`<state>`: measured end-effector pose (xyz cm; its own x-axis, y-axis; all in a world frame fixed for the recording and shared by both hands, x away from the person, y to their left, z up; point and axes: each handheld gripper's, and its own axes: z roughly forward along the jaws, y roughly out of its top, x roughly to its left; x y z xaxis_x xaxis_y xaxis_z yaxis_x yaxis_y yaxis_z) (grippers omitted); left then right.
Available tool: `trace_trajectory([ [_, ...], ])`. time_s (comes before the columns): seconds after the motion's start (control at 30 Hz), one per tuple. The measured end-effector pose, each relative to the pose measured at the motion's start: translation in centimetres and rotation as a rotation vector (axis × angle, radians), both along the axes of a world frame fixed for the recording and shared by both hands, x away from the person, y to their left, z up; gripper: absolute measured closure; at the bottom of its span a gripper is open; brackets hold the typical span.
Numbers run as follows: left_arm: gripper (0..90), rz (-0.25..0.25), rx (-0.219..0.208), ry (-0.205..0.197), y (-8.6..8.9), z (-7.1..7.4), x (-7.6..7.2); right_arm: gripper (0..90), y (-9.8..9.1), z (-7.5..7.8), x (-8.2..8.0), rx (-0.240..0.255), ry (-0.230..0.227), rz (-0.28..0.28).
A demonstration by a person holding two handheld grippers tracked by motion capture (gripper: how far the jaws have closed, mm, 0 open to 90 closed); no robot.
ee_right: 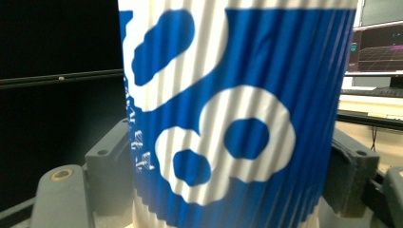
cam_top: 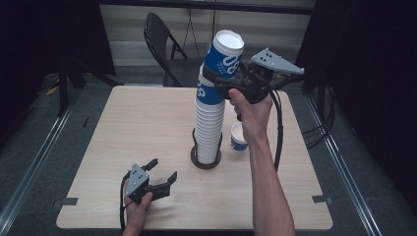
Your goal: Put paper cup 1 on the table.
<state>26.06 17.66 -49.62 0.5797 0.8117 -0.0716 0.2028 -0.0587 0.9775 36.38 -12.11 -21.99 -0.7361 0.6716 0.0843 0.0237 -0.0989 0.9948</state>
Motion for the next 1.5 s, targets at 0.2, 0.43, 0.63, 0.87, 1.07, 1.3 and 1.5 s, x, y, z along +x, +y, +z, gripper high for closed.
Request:
trace_trajectory([
  [0.2, 16.1, 0.0, -0.001, -0.001, 0.0, 0.0, 0.0, 20.1, -1.1, 0.2, -0.4, 0.017, 0.003, 0.0],
  [0.43, 16.2, 0.0, -0.001, -0.002, 0.0, 0.0, 0.0, 20.4, -2.3, -0.1, -1.1, 0.026, 0.01, -0.011],
  [0.63, 16.0, -0.002, 0.003, -0.005, 0.0, 0.0, 0.0, 20.4, -3.5, -0.4, -2.0, 0.038, 0.023, -0.012],
  [0.87, 16.1, 0.002, 0.001, -0.005, 0.0, 0.0, 0.0, 20.7, -5.3, -1.3, -3.0, 0.041, 0.045, -0.053],
  [1.07, 16.1, 0.006, 0.003, -0.007, 0.0, 0.0, -0.1, 20.9, -6.0, -2.9, -3.5, 0.026, 0.084, -0.079],
  [1.3, 16.1, 0.004, -0.007, -0.008, 0.1, 0.0, -0.1, 21.0, -6.0, -5.0, -3.8, 0.014, 0.123, -0.084],
  [1.5, 16.0, 0.008, -0.008, -0.007, 0.1, 0.0, -0.1, 21.2, -6.0, -7.1, -3.8, 0.01, 0.184, -0.105],
])
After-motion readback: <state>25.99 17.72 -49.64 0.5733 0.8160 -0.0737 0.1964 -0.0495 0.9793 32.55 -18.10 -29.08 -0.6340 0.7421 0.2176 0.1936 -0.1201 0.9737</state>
